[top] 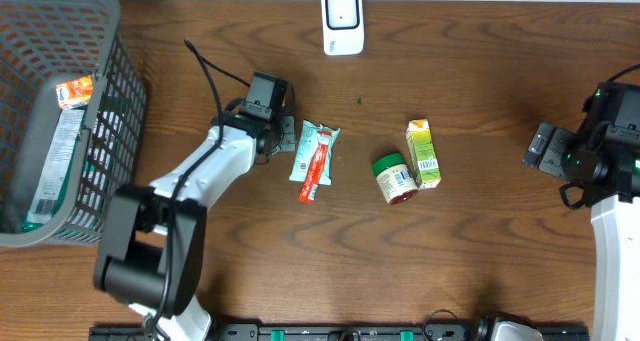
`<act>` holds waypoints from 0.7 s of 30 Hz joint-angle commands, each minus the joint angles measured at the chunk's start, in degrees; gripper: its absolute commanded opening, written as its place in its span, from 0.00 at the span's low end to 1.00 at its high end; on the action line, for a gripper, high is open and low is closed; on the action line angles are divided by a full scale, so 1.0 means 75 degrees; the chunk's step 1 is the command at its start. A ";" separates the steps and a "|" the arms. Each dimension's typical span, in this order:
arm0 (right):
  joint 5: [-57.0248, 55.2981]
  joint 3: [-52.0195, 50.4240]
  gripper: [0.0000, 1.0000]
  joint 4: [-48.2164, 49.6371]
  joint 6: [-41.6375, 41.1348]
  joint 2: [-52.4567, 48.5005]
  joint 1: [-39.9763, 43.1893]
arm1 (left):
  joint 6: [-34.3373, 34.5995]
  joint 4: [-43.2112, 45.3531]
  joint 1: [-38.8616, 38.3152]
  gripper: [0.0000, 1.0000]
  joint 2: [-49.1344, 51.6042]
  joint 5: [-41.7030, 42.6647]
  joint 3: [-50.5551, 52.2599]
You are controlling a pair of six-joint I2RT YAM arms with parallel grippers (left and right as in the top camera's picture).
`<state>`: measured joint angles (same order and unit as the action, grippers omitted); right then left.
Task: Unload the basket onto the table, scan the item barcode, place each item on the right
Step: 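Lift the left gripper away from the items toward the basket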
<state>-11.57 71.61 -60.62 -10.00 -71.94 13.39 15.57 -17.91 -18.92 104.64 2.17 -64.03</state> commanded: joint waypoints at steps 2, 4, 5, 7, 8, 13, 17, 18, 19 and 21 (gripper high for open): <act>-0.0050 0.0050 0.99 -0.0012 0.0055 0.0041 0.0032 | -0.0067 0.0309 0.0026 0.11 0.0589 -0.0396 0.0058; -0.0050 0.0050 0.99 -0.0012 0.0055 0.0041 0.0032 | -0.0067 0.0405 0.0026 0.11 0.0734 -0.0364 0.0058; -0.0050 0.0050 0.99 -0.0012 0.0055 0.0041 0.0032 | -0.0067 0.0408 0.0026 0.11 0.0769 -0.0306 0.0058; -0.0050 0.0050 0.99 -0.0012 0.0055 0.0041 0.0032 | -0.0067 0.0402 0.0026 0.11 0.0822 0.0105 0.0058; -0.0050 0.0050 0.99 -0.0012 0.0055 0.0041 0.0032 | -0.0070 0.0399 0.0026 0.11 0.0825 0.0370 0.0058; -0.0050 0.0050 0.99 -0.0012 0.0055 0.0041 0.0032 | -0.0067 0.0350 0.0023 0.11 0.0825 0.1585 0.0058; -0.0050 0.0050 0.99 -0.0012 0.0055 0.0041 0.0032 | -0.0067 0.0274 -0.0050 0.12 0.0825 0.1655 0.0058; -0.0050 0.0050 0.99 -0.0012 0.0055 0.0041 0.0032 | -0.0067 0.0230 -0.0117 0.11 0.0825 0.1655 0.0058; -0.0050 0.0050 0.99 -0.0012 0.0055 0.0041 0.0032 | -0.0067 0.0216 -0.0163 0.11 0.0825 0.1655 0.0058; -0.0050 0.0050 0.99 -0.0012 0.0055 0.0041 0.0032 | -0.0067 0.0201 -0.0294 0.11 0.0825 0.1655 0.0058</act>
<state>-11.55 71.61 -60.62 -10.02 -71.94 13.39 15.57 -16.08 -19.55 110.26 13.08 -64.03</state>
